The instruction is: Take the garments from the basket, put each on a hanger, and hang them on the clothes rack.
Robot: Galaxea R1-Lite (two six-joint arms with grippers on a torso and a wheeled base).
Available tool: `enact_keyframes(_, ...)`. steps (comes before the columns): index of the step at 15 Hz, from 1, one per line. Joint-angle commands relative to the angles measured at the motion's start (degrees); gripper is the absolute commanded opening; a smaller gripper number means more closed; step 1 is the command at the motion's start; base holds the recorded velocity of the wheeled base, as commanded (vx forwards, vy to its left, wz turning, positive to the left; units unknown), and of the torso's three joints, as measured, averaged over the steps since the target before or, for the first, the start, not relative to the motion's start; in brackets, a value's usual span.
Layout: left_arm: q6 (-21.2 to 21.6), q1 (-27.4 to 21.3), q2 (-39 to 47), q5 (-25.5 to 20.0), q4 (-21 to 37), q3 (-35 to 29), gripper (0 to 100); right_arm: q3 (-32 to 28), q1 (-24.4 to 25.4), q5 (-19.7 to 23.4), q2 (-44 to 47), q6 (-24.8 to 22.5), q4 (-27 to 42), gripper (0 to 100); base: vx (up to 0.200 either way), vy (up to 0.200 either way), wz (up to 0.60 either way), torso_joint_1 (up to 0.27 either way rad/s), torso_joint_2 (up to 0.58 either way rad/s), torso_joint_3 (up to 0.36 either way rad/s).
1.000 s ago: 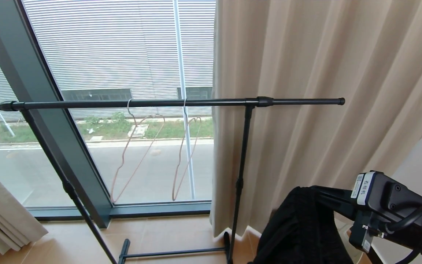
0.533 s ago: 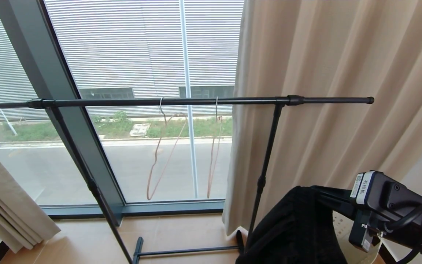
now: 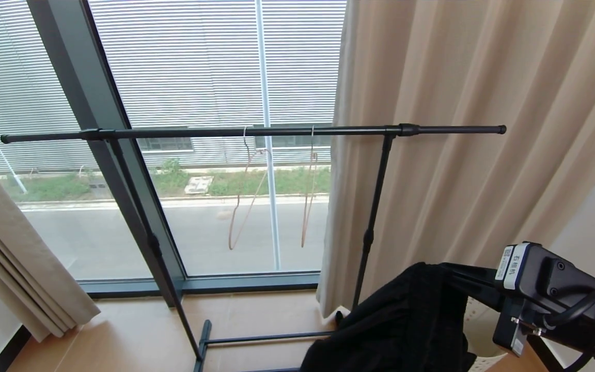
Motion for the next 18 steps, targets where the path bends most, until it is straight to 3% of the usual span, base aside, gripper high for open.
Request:
enact_keyframes(1,-0.01,-0.02,-0.03,0.02,0.0,0.0,100,0.0,0.03,0.11,0.12,-0.03,-0.16,0,-0.2,0.2,0.0,0.007,0.01,0.007)
enact_keyframes(4,-0.01,-0.02,-0.03,0.02,0.0,0.0,100,0.0,0.03,0.02,0.03,-0.03,-0.07,0,-0.2,0.2,0.0,0.012,0.01,-0.002)
enact_keyframes(7,-0.01,-0.02,-0.03,0.02,-0.08,0.0,100,0.0,0.03,0.11,0.12,-0.03,-0.07,0,-0.2,0.0,0.0,-0.004,0.0,0.002)
enact_keyframes(18,0.6,-0.02,-0.03,0.2,-0.08,0.0,100,0.44,0.38,0.19,-0.58,-0.12,-0.16,0,0.0,0.0,0.0,0.0,0.0,0.0)
